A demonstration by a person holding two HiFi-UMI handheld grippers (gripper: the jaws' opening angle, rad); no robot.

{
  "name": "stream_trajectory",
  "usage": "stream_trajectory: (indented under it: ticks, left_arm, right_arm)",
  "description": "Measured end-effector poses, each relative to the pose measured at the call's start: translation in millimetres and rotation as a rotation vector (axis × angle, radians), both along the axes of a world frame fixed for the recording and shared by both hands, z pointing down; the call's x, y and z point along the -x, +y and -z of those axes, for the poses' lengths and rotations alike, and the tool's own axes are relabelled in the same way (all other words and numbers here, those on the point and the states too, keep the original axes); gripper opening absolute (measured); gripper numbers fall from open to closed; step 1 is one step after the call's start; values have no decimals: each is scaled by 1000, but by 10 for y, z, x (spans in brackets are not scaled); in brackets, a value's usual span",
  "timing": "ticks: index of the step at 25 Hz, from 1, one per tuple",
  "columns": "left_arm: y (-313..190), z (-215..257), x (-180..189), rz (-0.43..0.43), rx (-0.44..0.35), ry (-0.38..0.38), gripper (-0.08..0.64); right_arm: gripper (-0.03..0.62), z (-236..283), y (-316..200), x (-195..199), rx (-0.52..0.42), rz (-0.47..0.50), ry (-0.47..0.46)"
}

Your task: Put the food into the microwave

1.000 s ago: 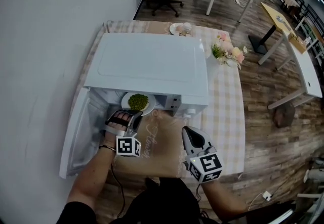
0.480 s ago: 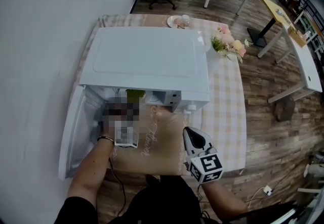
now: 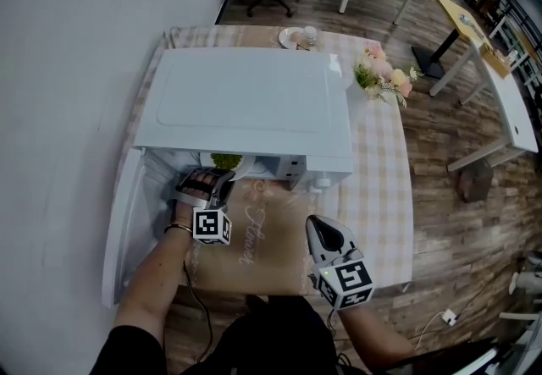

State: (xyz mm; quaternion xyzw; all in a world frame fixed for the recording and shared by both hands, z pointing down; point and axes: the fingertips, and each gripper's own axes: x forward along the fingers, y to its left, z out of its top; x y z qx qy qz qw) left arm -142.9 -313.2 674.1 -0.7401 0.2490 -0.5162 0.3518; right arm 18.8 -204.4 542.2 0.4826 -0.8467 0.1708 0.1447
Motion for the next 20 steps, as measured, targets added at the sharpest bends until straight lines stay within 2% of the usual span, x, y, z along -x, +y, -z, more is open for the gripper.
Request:
stream_trajectory:
  ticks: [9,13,17,18,20]
  left_arm:
    - [-38,-13,32,9,64,-19,63]
    - [15,30,22,3,54,-21,87]
    - [113,158,2,10,32,26,87]
    - [140,194,10,19,25,41,85]
    - [179,219,45,33,17,50,21]
  right_arm:
    - [9,74,61,94,-20,19,-31]
    - [9,127,64,92,-34,11,-33]
    - [9,165,105,125,-45,22,-23]
    - [9,170,118,129,-46,24,-21]
    - [9,159,142,128,-38,21,-21]
